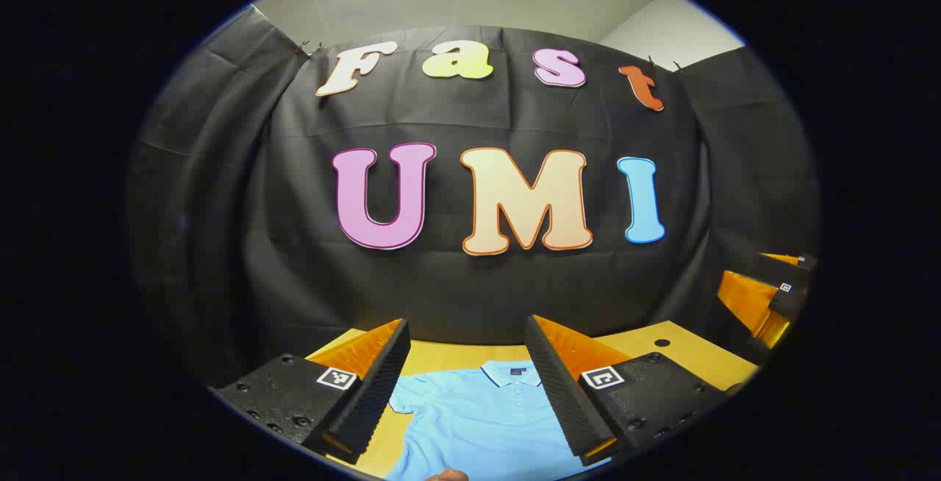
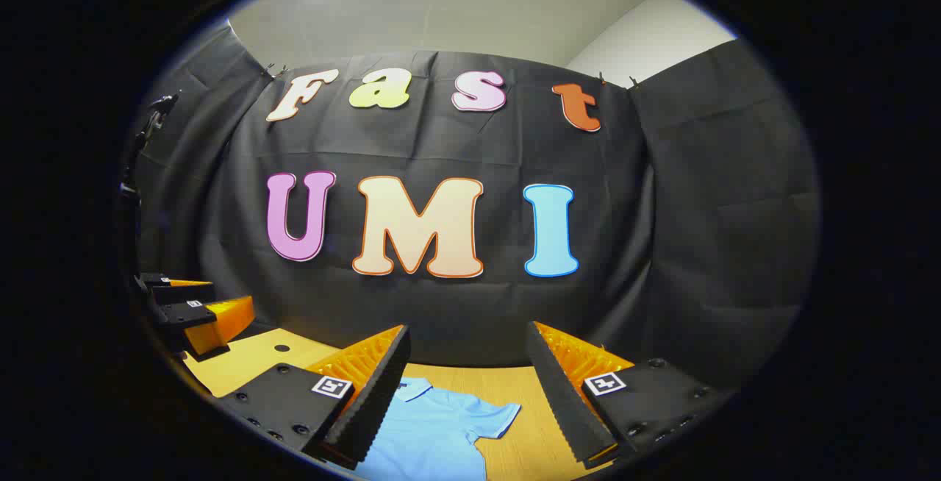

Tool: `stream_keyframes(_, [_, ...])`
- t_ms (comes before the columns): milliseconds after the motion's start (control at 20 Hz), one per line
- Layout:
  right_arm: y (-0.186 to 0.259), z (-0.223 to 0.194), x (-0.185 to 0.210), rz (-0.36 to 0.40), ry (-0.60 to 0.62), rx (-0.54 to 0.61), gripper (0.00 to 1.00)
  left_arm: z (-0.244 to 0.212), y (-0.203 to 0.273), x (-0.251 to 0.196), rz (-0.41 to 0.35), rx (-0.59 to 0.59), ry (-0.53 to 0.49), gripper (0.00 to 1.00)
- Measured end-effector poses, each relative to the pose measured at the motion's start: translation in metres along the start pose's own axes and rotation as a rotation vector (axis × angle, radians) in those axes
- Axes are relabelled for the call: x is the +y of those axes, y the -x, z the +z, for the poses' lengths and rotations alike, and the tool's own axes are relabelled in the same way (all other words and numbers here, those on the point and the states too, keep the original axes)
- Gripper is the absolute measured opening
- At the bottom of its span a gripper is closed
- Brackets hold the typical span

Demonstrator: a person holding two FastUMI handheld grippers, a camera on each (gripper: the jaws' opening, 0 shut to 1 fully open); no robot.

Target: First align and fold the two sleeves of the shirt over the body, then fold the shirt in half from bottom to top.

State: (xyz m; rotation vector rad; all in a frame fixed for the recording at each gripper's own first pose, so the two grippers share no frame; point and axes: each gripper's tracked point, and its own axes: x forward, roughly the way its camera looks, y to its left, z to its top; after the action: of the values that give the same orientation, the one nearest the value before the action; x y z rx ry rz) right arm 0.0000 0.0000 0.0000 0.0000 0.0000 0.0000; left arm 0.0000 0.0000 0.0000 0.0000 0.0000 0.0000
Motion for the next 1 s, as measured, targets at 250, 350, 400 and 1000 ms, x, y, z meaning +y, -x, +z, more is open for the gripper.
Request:
stream_keyframes(250, [0.001, 0.001, 0.008, 0.000, -0.030, 0.003, 1.00, 0.005, -0.002, 0.005, -0.007, -0.011, -0.016, 0.95])
stream_keyframes(350, [0.001, 0.001, 0.012, 0.008, -0.021, 0.002, 0.99, 0.008, -0.002, 0.009, 0.003, -0.023, -0.014, 0.94])
stream_keyframes(400, [0.001, 0.000, 0.013, 0.006, -0.017, 0.002, 1.00, 0.010, -0.001, 0.008, 0.001, -0.030, -0.006, 0.95])
stream_keyframes(1000, [-0.016, -0.013, 0.012, -0.004, 0.003, 0.020, 0.99, 0.004, -0.006, 0.012, -0.011, -0.028, 0.001, 0.94])
